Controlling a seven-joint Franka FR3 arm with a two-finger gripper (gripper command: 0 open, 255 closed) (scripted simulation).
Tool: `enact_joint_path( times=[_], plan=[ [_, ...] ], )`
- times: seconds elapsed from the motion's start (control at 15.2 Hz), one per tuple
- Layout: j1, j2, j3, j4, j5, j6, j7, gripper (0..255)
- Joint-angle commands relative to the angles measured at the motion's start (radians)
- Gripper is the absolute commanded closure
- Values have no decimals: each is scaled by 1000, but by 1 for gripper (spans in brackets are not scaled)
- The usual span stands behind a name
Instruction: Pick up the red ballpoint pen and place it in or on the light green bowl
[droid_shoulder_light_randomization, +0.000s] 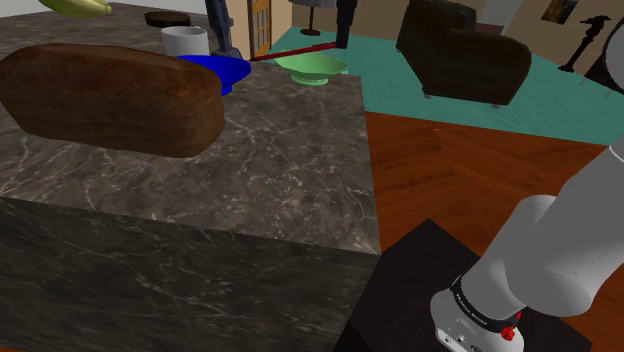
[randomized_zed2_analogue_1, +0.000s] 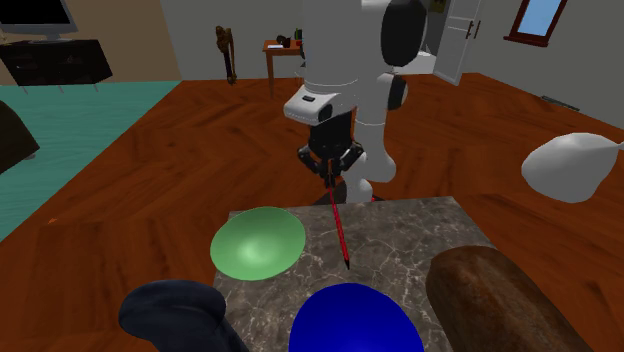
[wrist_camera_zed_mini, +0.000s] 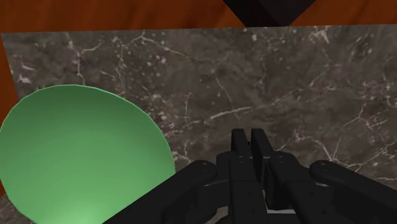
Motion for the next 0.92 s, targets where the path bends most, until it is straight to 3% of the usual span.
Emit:
enact_joint_path(
  times=[0.0, 0.46, 0.59, 0.66, 0.73, 0.86],
  plan=[
    [-17, 44, -20, 57, -5, -14, -40, 255],
    [-102, 281, -92, 388, -1, -109, -193, 255],
    [-136, 397, -107, 569, 9, -175, -234, 255],
    [-162, 508, -113, 757, 20, -252, -254, 255],
    [-156, 443, -111, 628, 13, -188, -254, 255],
    [-148, 374, -111, 485, 7, -113, -253, 255]
  ],
)
